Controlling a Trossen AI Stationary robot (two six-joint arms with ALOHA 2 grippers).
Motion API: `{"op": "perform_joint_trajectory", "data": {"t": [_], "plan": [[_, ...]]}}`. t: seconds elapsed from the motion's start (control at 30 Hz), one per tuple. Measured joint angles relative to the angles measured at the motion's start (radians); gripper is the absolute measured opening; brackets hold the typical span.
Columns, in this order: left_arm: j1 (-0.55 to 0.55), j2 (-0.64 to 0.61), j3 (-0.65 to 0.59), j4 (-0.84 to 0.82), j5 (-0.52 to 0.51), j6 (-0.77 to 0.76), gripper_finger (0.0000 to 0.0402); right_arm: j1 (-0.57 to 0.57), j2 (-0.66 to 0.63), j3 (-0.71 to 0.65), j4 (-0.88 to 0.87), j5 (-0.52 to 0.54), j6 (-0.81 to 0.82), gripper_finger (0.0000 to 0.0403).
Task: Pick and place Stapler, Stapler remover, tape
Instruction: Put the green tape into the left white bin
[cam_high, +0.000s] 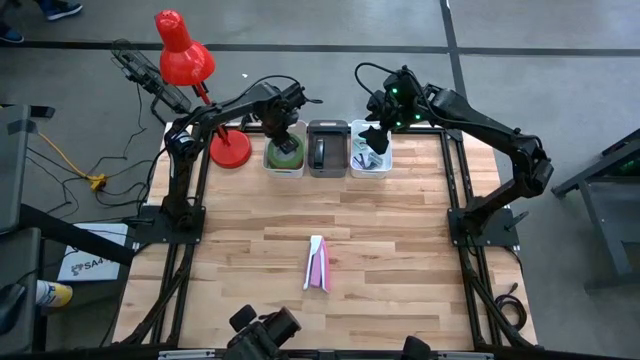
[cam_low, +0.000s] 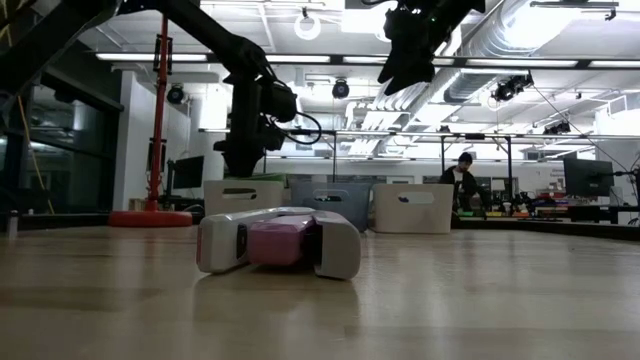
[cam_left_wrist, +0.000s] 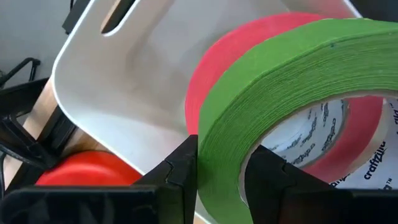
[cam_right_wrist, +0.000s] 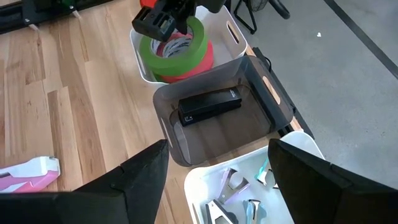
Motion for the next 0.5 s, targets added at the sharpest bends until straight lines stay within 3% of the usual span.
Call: {"op": "perform_joint_trajectory", "data": {"t": [0.5], "plan": [[0.000,0.000,0.000,-0.003,0.018,0.018,0.0099,0.000,0.000,0.000,0.000,0.000,0.000,0.0266]]}}
